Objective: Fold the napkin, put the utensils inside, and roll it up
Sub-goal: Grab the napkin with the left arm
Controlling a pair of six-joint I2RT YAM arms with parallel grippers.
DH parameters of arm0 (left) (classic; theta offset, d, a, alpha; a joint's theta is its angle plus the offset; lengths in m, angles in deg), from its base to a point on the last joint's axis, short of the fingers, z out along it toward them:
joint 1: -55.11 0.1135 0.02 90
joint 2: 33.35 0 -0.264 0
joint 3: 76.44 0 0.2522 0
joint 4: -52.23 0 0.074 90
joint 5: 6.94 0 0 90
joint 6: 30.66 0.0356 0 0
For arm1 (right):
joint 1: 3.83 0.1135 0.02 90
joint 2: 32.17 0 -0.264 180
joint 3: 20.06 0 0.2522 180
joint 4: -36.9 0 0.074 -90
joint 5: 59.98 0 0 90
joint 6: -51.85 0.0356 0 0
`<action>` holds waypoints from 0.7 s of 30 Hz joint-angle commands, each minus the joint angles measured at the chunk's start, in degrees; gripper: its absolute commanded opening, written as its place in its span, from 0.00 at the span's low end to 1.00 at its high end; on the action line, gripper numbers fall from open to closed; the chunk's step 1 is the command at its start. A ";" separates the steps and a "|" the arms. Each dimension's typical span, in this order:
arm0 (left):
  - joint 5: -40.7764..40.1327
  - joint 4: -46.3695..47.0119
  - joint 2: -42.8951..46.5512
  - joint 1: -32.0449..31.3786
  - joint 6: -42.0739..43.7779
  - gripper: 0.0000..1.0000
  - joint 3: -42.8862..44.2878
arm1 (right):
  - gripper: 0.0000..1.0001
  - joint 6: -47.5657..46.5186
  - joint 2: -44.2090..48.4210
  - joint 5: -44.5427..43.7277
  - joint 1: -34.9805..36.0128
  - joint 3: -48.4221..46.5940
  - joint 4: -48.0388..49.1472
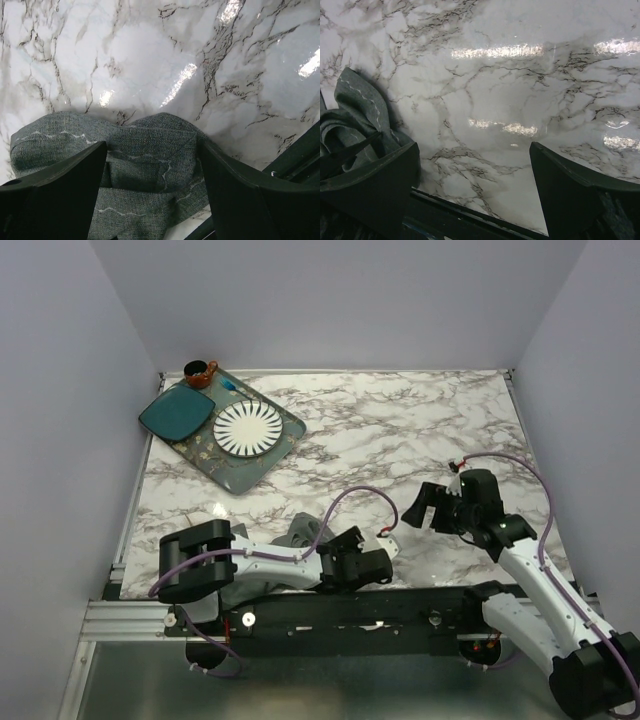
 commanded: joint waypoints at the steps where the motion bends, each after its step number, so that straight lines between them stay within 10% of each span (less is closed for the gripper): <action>1: -0.94 -0.67 -2.21 0.05 -3.78 0.72 -0.23 | 1.00 2.19 1.17 1.31 1.67 1.38 1.89; 10: -5.34 -4.97 6.22 1.36 -4.66 0.15 1.17 | 1.00 8.43 -3.21 2.62 12.19 5.50 12.58; 21: -1.04 -11.83 25.81 8.21 -6.07 0.00 1.79 | 0.89 7.55 -30.02 -1.68 36.56 -4.24 32.37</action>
